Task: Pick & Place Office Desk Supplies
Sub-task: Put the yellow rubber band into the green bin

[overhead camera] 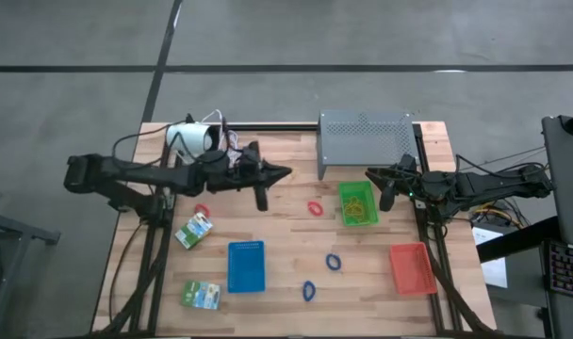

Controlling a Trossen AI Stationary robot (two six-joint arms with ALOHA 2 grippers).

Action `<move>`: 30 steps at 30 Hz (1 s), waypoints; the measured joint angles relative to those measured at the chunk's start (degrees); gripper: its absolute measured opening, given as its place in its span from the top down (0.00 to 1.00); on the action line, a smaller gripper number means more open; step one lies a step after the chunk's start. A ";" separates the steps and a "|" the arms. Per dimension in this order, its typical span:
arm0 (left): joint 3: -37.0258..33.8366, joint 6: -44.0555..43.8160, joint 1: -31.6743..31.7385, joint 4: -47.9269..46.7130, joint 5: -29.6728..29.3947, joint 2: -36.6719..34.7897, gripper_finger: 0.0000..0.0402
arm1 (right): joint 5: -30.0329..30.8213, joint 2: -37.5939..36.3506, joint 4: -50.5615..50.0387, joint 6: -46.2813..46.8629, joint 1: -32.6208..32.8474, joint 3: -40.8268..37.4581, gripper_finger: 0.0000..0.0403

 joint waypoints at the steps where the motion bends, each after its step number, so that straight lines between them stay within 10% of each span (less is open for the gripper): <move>1: 1.41 0.40 0.24 -0.03 0.55 1.03 0.99 | 0.00 0.00 -0.01 0.00 0.00 0.00 0.79; 30: 6.94 -0.10 4.71 -4.42 3.32 8.19 0.99 | 0.02 0.02 0.06 -0.06 -0.01 0.00 0.79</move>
